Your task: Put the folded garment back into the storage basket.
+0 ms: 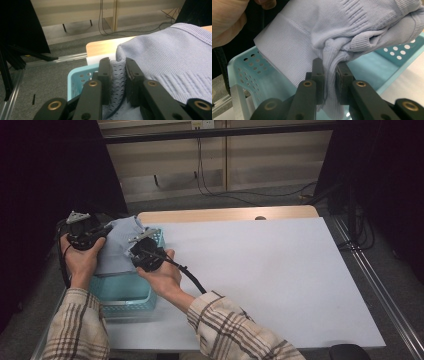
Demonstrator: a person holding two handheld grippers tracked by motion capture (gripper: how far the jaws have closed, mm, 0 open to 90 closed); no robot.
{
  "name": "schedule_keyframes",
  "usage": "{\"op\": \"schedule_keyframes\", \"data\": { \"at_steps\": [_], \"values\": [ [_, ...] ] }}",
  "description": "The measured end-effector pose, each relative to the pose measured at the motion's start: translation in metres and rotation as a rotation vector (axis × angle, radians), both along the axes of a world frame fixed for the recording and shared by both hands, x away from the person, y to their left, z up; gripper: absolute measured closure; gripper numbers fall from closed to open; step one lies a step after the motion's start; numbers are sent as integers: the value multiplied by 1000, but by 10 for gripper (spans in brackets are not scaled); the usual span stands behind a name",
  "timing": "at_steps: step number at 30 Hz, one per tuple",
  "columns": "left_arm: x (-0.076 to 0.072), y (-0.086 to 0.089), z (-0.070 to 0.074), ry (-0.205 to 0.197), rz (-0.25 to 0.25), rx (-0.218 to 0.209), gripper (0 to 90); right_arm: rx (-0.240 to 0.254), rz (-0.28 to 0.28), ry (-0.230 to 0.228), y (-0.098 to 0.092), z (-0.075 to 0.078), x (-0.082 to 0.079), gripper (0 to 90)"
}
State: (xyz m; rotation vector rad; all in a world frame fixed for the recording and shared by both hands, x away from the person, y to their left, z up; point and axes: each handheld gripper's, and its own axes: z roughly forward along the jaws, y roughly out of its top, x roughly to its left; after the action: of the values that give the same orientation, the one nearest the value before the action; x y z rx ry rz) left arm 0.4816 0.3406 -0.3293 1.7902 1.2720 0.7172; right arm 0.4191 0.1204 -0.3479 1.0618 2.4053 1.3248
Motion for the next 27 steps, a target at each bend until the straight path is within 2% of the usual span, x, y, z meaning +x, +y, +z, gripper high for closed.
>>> {"op": "schedule_keyframes", "data": {
  "at_steps": [2,4,8,10,12,13,17,18,19,20,21,22,23,24,26,27],
  "values": [
    [0,2,-1,6,-4,19,774,5,7,4,1,-2,0,805],
    [0,2,-2,23,-8,14,773,10,2,19,3,-3,-1,805],
    [-1,2,-5,30,3,12,773,6,3,8,4,-7,-1,805],
    [0,2,-8,38,-4,8,774,11,8,28,5,-7,-2,805],
    [1,1,-11,45,0,16,774,-2,5,22,5,-9,-1,804],
    [2,2,-12,35,-3,26,774,0,8,20,5,-10,-1,804],
    [1,3,-16,56,3,22,773,1,9,39,7,-13,-2,804],
    [1,3,-17,47,0,29,773,-13,2,36,7,-14,-2,804],
    [0,3,-17,63,0,23,773,-16,3,31,7,-15,-2,804],
    [1,2,-18,61,-3,20,773,-3,15,30,8,-16,-2,804],
    [1,2,-19,65,-2,19,773,-18,6,24,8,-17,-2,804],
    [1,2,-21,63,-4,28,773,-3,18,34,8,-18,-3,804],
    [1,1,-22,75,-1,21,773,-19,10,33,8,-19,-3,804],
    [2,1,-23,67,-2,29,773,-15,8,39,8,-20,-3,804],
    [2,0,-25,84,-2,23,773,-21,5,47,8,-21,-3,804],
    [4,0,-26,76,-3,42,773,-13,14,53,8,-23,-2,804]
  ]
}}
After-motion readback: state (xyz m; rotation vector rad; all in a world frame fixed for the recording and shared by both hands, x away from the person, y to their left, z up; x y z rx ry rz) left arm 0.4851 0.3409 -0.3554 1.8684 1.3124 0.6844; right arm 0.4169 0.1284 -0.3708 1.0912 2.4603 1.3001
